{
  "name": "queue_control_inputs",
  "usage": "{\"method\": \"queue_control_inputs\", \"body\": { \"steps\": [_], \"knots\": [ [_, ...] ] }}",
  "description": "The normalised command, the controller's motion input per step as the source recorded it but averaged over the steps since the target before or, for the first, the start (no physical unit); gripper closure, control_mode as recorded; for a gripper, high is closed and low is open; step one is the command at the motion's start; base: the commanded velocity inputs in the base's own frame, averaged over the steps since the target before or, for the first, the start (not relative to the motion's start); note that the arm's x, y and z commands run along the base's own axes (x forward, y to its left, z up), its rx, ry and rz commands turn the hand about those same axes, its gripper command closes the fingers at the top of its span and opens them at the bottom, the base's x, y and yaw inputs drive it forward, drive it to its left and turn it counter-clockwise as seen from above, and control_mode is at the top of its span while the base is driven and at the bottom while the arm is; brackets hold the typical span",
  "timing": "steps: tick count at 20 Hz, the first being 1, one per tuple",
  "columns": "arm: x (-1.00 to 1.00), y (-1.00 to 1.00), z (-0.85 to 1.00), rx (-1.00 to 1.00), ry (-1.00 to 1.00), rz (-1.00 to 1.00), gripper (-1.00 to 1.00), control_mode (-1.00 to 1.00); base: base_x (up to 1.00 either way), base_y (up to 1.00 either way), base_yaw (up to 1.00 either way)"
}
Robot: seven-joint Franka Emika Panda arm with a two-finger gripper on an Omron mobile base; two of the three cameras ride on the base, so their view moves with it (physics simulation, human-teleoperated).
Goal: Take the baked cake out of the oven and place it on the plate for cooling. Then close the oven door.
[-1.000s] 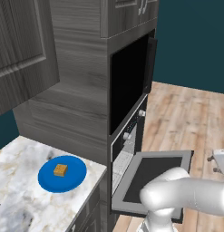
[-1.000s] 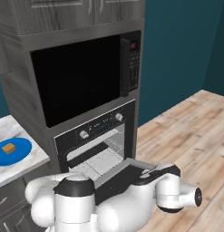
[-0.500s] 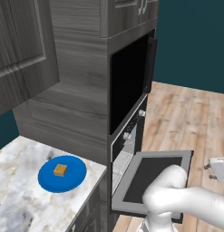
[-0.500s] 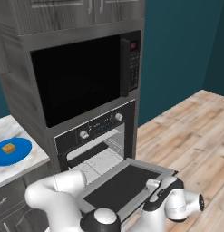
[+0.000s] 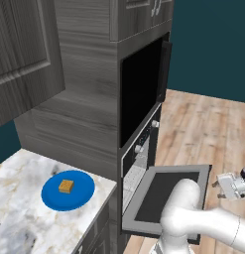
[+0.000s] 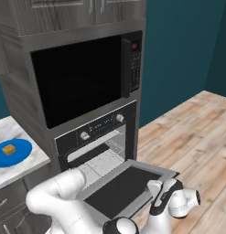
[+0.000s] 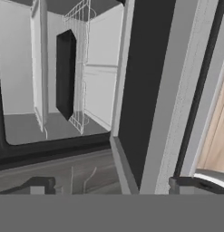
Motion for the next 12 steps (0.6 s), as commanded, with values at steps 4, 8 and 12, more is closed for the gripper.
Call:
{"method": "queue_control_inputs", "body": {
  "steps": [4, 8, 12],
  "knots": [
    [0.35, -0.15, -0.74, 0.13, 0.06, 0.02, -1.0, -1.0, 0.0, 0.0, 0.0],
    [0.28, -0.17, -0.68, 0.13, 0.0, 0.0, -1.0, -1.0, 0.0, 0.0, 0.0],
    [0.26, -0.29, -0.6, 0.09, -0.02, 0.01, -1.0, -1.0, 0.0, 0.0, 0.0]
  ]
}}
